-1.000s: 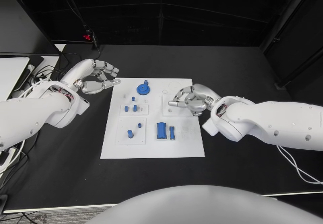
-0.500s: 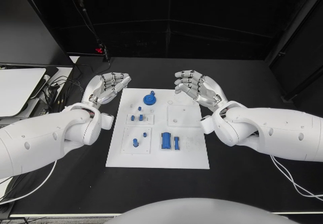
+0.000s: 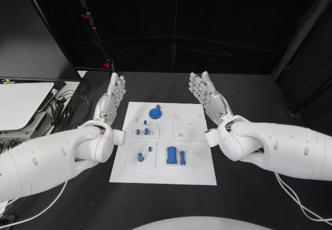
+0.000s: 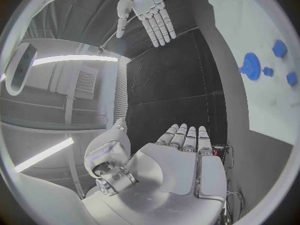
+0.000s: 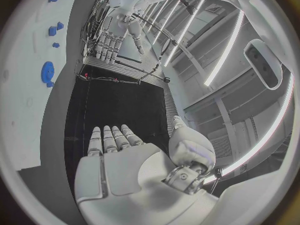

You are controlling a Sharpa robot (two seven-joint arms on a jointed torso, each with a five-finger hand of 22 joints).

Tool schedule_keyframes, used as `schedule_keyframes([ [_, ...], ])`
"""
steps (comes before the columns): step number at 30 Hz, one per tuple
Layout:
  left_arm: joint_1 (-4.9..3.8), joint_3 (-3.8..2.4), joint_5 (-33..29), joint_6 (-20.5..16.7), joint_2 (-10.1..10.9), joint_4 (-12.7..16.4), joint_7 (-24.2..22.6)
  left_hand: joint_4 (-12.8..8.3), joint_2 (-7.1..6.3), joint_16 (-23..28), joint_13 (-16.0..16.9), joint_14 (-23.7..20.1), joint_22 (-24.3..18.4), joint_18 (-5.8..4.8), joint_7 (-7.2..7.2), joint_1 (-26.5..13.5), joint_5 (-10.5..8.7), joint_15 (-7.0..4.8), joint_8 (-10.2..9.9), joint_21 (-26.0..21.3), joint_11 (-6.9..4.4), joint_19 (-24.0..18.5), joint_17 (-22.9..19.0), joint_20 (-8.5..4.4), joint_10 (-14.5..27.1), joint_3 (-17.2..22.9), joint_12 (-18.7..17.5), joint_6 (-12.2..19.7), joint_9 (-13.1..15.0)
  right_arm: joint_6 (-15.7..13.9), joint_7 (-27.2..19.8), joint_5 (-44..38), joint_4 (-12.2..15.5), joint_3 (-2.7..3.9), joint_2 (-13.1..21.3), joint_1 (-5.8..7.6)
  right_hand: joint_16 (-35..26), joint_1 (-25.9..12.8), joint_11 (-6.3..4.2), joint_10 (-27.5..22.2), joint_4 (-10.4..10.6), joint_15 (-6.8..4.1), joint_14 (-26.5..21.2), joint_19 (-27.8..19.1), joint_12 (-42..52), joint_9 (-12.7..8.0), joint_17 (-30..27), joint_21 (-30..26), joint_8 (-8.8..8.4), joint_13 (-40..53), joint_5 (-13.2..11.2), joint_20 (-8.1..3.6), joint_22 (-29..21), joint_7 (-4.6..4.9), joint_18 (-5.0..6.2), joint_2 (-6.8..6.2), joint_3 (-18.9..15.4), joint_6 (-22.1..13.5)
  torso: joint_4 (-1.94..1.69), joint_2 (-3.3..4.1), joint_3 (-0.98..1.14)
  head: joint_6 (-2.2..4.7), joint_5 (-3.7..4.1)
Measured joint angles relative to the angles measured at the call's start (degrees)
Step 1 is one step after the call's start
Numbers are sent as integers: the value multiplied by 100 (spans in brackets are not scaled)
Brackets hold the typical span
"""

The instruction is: Assemble the parts on the task board

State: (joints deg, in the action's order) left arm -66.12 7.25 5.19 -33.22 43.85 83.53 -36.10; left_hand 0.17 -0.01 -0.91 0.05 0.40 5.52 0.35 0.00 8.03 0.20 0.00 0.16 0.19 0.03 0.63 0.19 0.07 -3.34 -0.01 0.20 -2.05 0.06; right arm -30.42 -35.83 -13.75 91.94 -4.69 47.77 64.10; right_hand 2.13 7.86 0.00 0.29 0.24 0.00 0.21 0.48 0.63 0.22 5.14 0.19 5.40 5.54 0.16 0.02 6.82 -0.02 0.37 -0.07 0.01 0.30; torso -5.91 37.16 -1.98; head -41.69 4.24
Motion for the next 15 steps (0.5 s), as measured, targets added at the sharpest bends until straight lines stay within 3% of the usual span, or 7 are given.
schedule_keyframes([
  [1, 92, -118, -25, -60, 11, 90, 37, 0, 1, 54, 0, -16, -278, 0, -5, -148, 0, 5, 0, 0, -3, -35, -8, -6, 220, 0, 0, 127, -1, -60, 29, 64, -21, 58, -35, -47, -138, -143, 0, 0, 0, 0, 0, -19, -31, -8, -325, 0, -336, -264, 0, -2, -125, 0, 0, 3, 0, 0, 29, -31, 9, 51, -29],
  [2, 207, -256, -62, -150, 25, 207, 91, 0, 2, 70, 0, -16, -436, 0, -3, -257, 0, 6, 0, 0, -5, -44, -10, -8, 281, 0, 0, 169, -1, -157, 71, 165, -52, 138, -85, -112, -182, -242, 0, 0, 0, 0, 0, -19, -43, -11, -432, 0, -454, -432, 0, -2, -377, 0, 1, 4, 0, 0, 62, -64, 20, 103, -63],
  [4, 358, -429, -125, -296, 43, 356, 178, 0, 4, 71, 0, -17, -527, 0, 1, -693, 0, 6, 0, 0, -5, -44, -12, -8, 315, 0, 0, 176, -1, -324, 142, 337, -92, 242, -158, -202, -193, -676, 0, 0, 0, 0, 0, -19, -43, -14, -495, 0, -518, -529, 0, -2, -628, 0, 0, 6, 0, 0, 152, -157, 52, 255, -144],
  [6, 489, -584, -203, -465, 60, 493, 279, 0, 4, 71, 0, -16, -541, 0, 1, -763, 0, 6, -1, 0, -5, -44, -13, -8, 315, 0, 0, 176, -1, -520, 230, 544, -133, 338, -217, -287, -193, -741, 0, 0, 0, 0, 0, -19, -42, -16, -506, 0, -520, -541, 0, -2, -669, 0, 1, 12, 0, 0, 234, -238, 80, 372, -208],
  [9, 578, -701, -300, -668, 71, 600, 398, 0, -3, 71, 0, -17, -546, 0, 1, -770, 0, 6, -1, 0, -5, -44, -13, -8, 315, 0, 0, 176, -1, -778, 347, 813, -180, 425, -270, -363, -193, -747, 0, 0, 0, 0, 0, -19, -42, -17, -510, 0, -520, -546, 0, -2, -676, 0, 1, 1, 0, 0, 360, -368, 122, 544, -308],
  [11, 594, -716, -347, -757, 75, 624, 454, 0, -3, 71, 0, -16, -546, 1, 1, -770, 0, 6, 0, 0, -5, -44, -14, -8, 315, 0, 0, 176, -1, -912, 407, 949, -197, 457, -292, -389, -193, -747, 0, 0, 0, 0, 0, -19, -42, -18, -510, 0, -520, -547, 0, -2, -677, 0, 2, 2, 0, 0, 436, -440, 146, 633, -361],
  [15, 602, -718, -418, -879, 79, 630, 536, 0, -3, 71, 1, -16, -546, 0, 2, -770, 0, 5, 0, 0, -5, -44, -13, -8, 315, 0, 0, 175, 0, -1094, 499, 1138, -205, 462, -300, -404, -193, -747, 0, 1, 0, 0, 0, -19, -42, -17, -509, 0, -520, -548, 0, -2, -677, 0, 2, 1, 0, 0, 527, -533, 179, 711, -411],
])
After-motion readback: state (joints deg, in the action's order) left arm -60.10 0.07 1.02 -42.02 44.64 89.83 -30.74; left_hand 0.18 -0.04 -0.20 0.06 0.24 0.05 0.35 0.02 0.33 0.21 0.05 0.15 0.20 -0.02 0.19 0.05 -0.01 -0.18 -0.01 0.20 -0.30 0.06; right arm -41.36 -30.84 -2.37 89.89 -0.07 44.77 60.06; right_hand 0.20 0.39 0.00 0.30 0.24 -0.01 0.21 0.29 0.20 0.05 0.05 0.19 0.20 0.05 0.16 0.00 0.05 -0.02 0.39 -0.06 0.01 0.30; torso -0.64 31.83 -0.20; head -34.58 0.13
